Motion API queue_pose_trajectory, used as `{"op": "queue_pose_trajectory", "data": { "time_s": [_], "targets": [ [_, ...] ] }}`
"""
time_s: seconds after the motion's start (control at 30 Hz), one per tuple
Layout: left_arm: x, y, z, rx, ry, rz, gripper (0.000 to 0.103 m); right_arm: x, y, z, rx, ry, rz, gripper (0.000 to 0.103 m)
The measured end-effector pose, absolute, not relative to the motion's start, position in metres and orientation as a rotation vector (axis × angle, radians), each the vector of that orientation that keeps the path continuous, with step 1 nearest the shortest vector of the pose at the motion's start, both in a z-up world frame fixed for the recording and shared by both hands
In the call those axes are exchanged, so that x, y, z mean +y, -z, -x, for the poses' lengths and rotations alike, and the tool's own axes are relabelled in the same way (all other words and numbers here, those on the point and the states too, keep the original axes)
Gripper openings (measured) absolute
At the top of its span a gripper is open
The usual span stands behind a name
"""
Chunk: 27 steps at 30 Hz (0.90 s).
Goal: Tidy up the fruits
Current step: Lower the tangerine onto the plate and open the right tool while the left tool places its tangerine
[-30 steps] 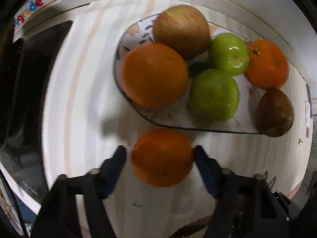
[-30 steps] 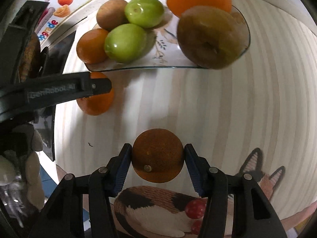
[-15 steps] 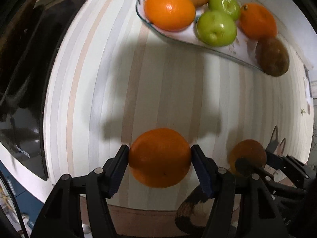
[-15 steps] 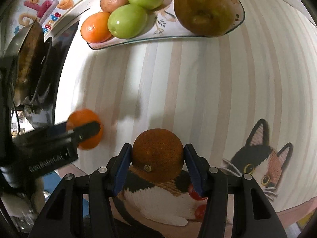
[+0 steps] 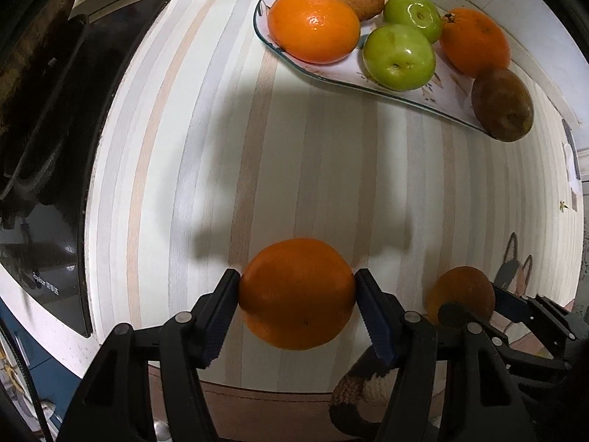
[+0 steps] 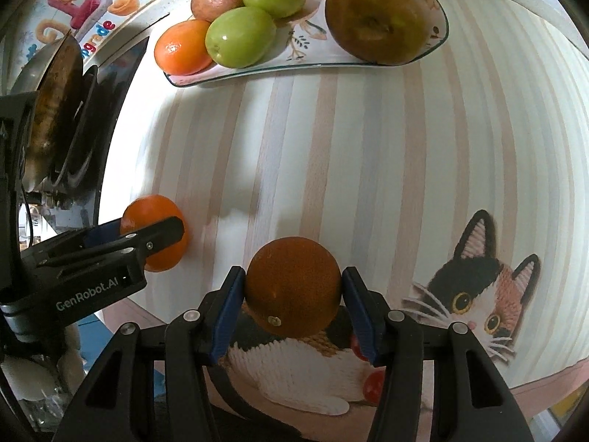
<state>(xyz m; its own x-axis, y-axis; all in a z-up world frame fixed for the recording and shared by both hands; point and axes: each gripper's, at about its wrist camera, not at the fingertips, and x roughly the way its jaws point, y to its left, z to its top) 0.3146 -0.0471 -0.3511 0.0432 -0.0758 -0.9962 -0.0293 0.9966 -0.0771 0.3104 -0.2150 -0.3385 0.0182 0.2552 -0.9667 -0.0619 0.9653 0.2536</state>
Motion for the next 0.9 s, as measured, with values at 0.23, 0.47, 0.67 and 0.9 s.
{"op": "queue_pose_trajectory", "data": {
  "time_s": [0.23, 0.47, 0.67, 0.9],
  "targets": [
    [-0.038, 0.299, -0.331, 1.46, 0.086, 0.144, 0.061, -0.23, 0.303, -0.333, 1.461, -0.258, -0.27, 0.056],
    [-0.024, 0.241, -0.401, 1.349, 0.075, 0.165, 0.061, -0.223, 0.251, -0.406, 1.325, -0.264, -0.232, 0.056],
    [-0.014, 0.236, -0.462, 1.335, 0.034, 0.15, 0.061, -0.212, 0.252, -0.464, 1.329, -0.233, -0.143, 0.056],
    [-0.013, 0.265, -0.51, 1.418, 0.041, 0.154, 0.061, -0.204, 0.275, -0.489, 1.373, -0.202, -0.121, 0.056]
  ]
}}
